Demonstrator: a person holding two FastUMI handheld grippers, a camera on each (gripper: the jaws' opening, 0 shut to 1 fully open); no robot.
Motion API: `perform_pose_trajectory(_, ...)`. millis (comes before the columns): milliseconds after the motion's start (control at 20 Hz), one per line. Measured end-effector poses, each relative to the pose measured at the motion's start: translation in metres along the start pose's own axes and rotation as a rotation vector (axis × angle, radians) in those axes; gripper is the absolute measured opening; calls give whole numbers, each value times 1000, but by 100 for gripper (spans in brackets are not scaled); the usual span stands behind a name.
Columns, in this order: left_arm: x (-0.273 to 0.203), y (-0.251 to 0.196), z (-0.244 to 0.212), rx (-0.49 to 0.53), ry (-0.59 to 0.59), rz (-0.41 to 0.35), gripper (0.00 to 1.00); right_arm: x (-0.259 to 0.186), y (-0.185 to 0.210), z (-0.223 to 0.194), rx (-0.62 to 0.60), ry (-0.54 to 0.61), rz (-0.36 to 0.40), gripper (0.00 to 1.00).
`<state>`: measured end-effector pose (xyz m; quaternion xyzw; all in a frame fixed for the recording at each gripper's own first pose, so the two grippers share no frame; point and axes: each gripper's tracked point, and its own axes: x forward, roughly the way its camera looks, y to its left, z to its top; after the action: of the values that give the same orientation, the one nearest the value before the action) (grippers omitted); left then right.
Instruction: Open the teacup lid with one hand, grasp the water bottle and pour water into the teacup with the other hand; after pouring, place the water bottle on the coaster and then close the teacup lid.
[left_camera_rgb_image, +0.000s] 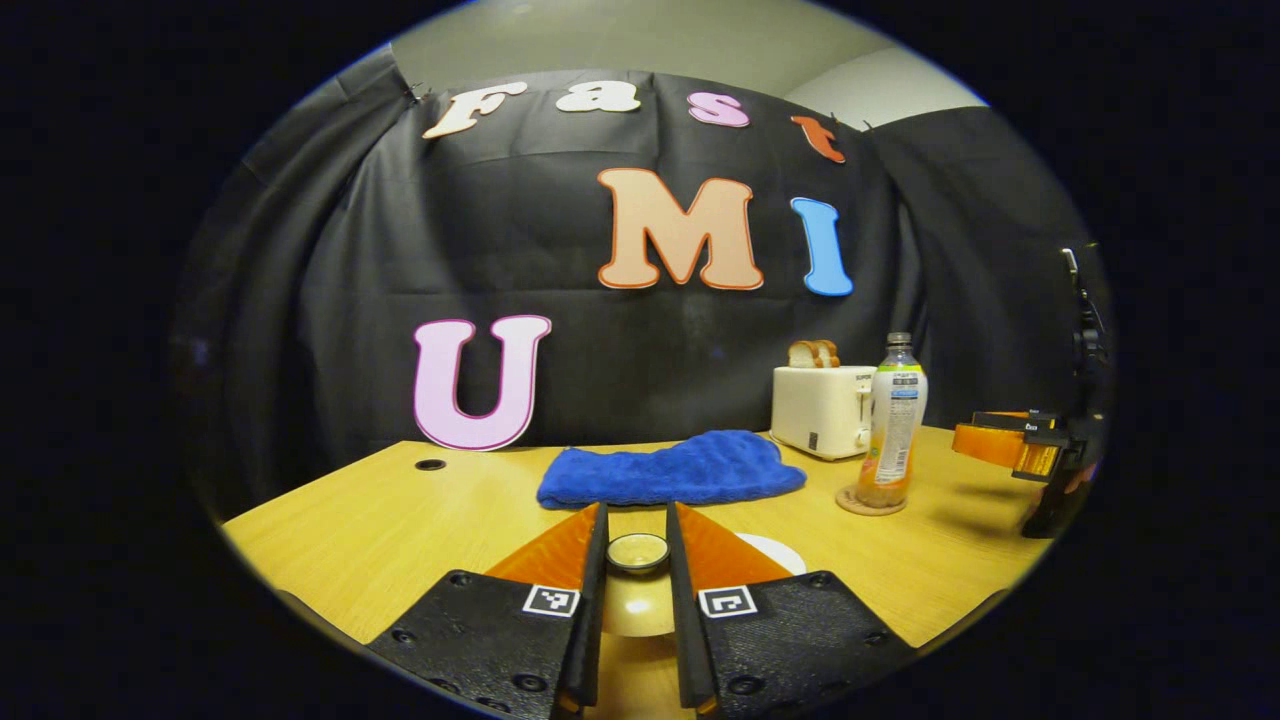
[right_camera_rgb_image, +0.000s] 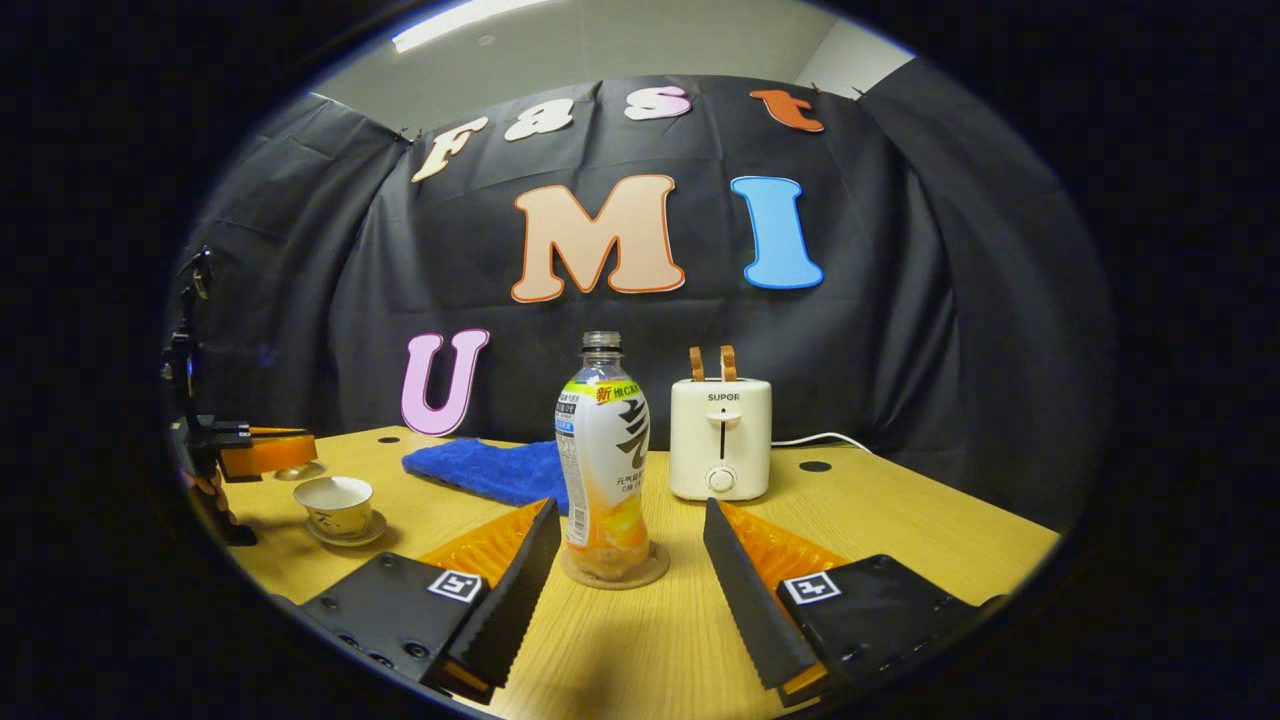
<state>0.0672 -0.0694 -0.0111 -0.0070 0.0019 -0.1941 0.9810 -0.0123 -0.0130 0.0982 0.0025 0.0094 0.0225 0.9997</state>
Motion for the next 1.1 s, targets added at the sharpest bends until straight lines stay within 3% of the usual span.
perform_pose_trajectory(50,2,-3,-1,1,1,-11,29,-5,1,1,0,-1,3,89)
perform_pose_trajectory(100,4,-5,0,0,1,-20,29,-10,2,1,0,-2,5,96)
perform_pose_trajectory(200,8,-11,-2,3,6,-39,29,-16,-1,3,2,-9,-7,89)
perform_pose_trajectory(400,16,-32,-3,13,19,-118,29,-24,-2,2,2,-6,-18,89)
perform_pose_trajectory(450,17,-36,-4,19,27,-138,29,-25,-1,3,2,-7,-19,93)
perform_pose_trajectory(600,20,-45,-9,47,57,-180,29,-26,-5,3,1,-7,-42,89)
perform_pose_trajectory(900,22,-48,-14,67,90,-197,29,-28,-7,4,0,-8,-57,96)
perform_pose_trajectory(950,21,-48,-13,66,88,-197,29,-28,-6,4,0,-8,-58,89)
perform_pose_trajectory(1100,21,-48,-13,65,87,-198,28,-29,-6,4,0,-7,-58,96)
